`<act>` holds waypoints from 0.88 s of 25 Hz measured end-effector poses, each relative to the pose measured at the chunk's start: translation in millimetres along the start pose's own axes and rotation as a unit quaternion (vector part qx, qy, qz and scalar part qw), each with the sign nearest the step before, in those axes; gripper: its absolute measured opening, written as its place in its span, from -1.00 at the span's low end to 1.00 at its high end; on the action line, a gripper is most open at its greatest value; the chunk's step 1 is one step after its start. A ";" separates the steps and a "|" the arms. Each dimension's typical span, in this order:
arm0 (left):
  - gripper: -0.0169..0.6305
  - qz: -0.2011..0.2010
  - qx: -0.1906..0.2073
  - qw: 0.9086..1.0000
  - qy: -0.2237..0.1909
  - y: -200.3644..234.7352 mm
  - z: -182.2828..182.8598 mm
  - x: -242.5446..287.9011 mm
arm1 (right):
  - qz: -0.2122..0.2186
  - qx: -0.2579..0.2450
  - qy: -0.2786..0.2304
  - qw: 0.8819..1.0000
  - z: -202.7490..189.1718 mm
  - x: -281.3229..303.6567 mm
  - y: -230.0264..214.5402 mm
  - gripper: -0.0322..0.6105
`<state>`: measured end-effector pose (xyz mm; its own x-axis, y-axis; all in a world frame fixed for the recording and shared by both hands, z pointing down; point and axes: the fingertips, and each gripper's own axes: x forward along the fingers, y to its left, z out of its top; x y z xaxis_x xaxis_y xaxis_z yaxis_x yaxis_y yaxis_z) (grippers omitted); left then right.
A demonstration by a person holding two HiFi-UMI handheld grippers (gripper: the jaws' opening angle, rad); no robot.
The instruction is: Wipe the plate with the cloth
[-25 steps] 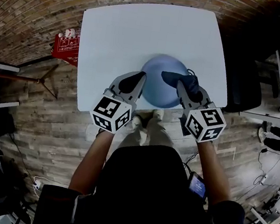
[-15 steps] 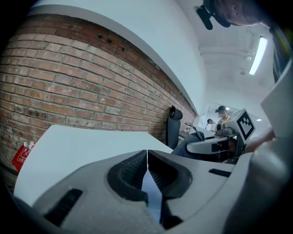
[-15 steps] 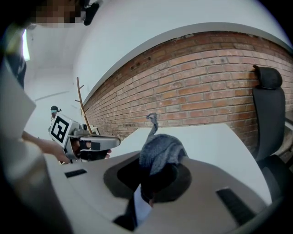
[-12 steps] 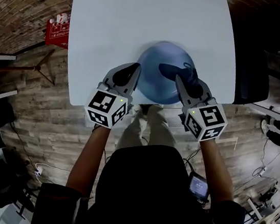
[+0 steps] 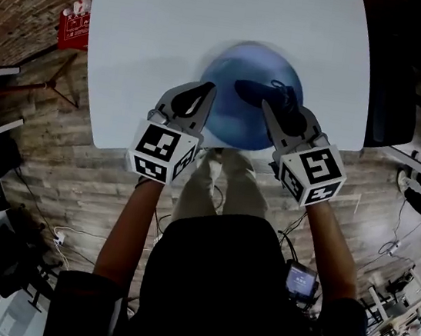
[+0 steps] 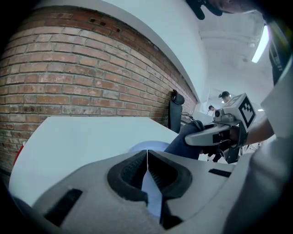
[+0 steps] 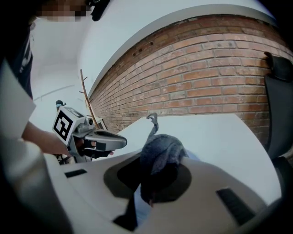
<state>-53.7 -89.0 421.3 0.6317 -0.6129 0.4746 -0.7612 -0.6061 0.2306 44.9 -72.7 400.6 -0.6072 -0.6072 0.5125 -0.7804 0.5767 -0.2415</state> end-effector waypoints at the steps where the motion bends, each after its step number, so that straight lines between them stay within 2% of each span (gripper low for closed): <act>1: -0.89 0.002 0.002 1.000 0.002 -0.4 -1.9 2.3 | 0.002 -0.002 0.003 1.000 -3.2 1.4 -0.3 -0.77; 9: -0.89 0.021 0.013 1.000 0.011 7.8 -9.0 13.6 | 0.019 -0.013 0.012 1.000 -11.5 12.6 -3.1 -0.77; 19: -0.89 0.035 0.056 0.997 0.050 23.1 -6.7 30.6 | 0.028 -0.009 0.026 0.999 -19.2 28.1 -10.2 -0.77; 22: -0.89 0.037 0.052 0.996 0.061 28.4 -9.0 35.2 | 0.029 -0.008 0.028 0.999 -20.2 30.9 -11.8 -0.77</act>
<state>-54.4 -123.3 452.3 0.5465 -0.5962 0.5882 -0.7824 -0.6139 0.1047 38.3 -87.2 435.9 -0.6417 -0.5410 0.5436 -0.7413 0.6193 -0.2587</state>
